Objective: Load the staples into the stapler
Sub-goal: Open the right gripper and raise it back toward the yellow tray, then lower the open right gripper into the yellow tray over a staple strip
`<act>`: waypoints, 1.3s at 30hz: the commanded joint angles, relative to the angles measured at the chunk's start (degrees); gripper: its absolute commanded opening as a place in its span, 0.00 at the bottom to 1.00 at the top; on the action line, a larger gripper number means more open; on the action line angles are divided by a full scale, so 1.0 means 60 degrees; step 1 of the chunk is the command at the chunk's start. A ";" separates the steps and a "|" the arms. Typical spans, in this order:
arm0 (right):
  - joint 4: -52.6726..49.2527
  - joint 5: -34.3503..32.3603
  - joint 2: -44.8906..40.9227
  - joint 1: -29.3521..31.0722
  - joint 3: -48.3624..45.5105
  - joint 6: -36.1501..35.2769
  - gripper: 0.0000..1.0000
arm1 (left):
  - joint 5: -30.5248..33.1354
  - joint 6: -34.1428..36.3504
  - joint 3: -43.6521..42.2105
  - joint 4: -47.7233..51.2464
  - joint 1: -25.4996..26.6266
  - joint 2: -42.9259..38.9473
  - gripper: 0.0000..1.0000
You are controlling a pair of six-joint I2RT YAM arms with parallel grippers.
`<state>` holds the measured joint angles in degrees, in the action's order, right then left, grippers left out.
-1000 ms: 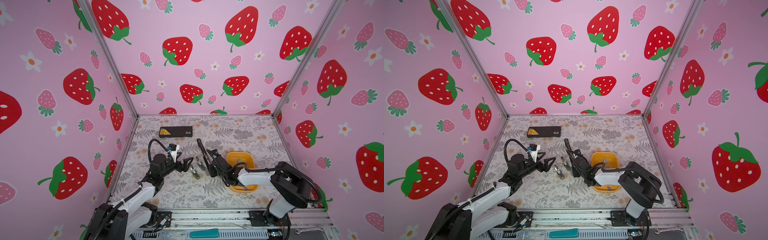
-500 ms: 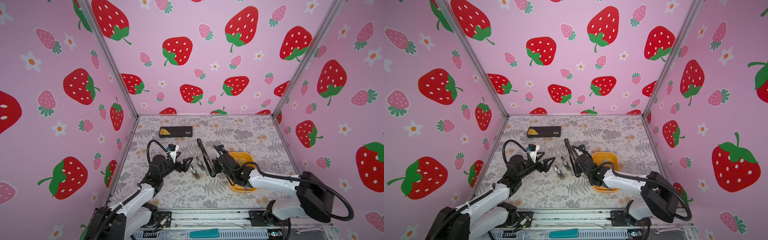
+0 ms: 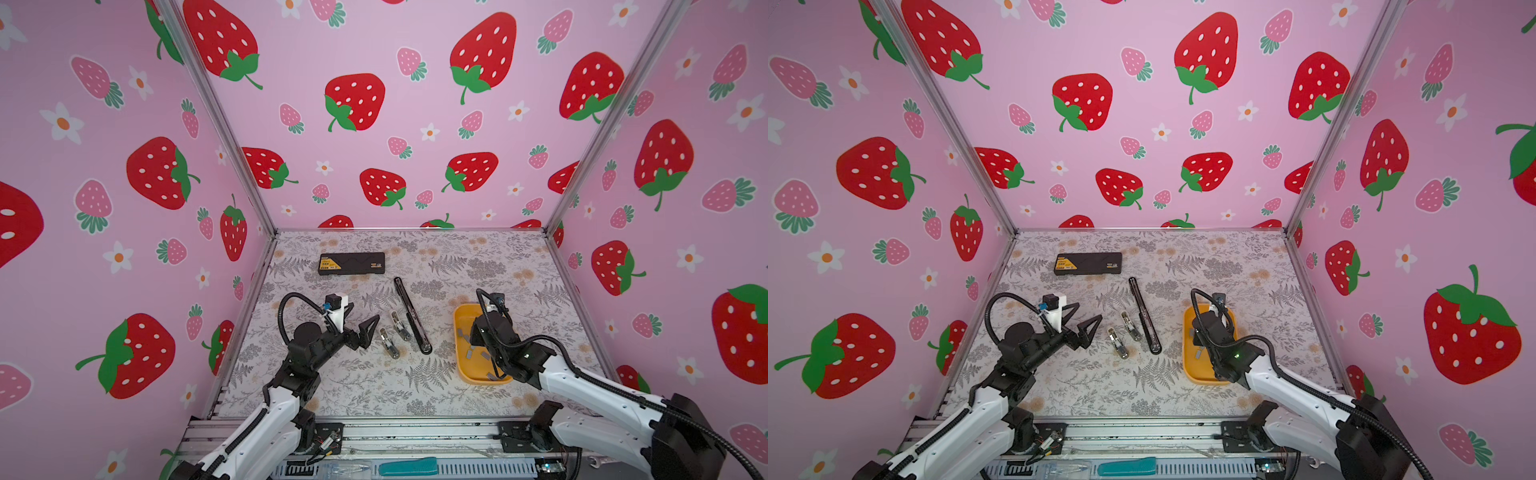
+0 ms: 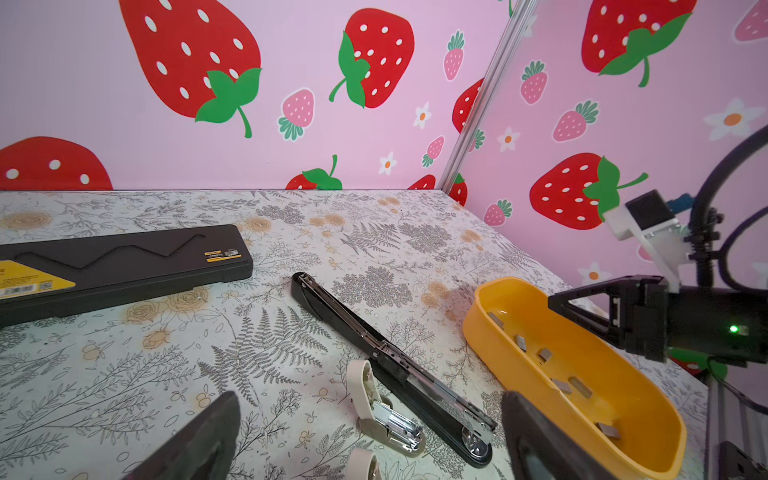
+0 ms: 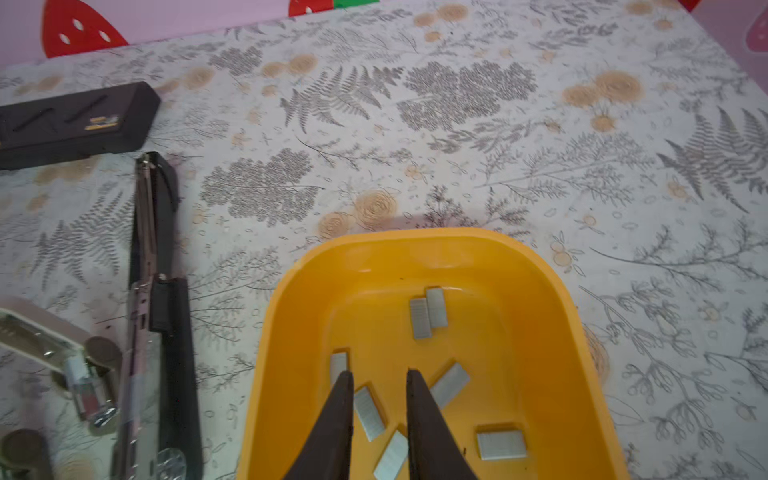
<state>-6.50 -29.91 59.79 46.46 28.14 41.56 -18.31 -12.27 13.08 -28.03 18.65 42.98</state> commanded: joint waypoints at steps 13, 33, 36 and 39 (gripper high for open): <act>0.0351 0.0988 0.2634 -0.0897 -0.0069 0.1128 0.30 | 0.0607 0.0173 -0.0181 -0.0374 0.0030 0.0138 0.99; 0.1063 0.1453 0.3630 -0.1195 0.0210 0.0898 0.36 | 0.0707 0.0258 -0.0096 -0.0396 0.0033 0.0279 0.99; 0.1084 0.1415 0.3763 -0.1195 0.0232 0.0892 0.36 | 0.0720 0.0278 -0.0100 -0.0396 0.0040 0.0262 0.99; 0.1026 0.1259 0.3871 -0.1210 0.0235 0.0903 0.36 | 0.0728 0.0274 -0.0100 -0.0411 0.0034 0.0285 0.99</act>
<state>1.56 -22.50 81.47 39.57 29.17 46.44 -14.61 -11.64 12.23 -28.97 18.65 45.12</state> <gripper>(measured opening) 0.359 0.990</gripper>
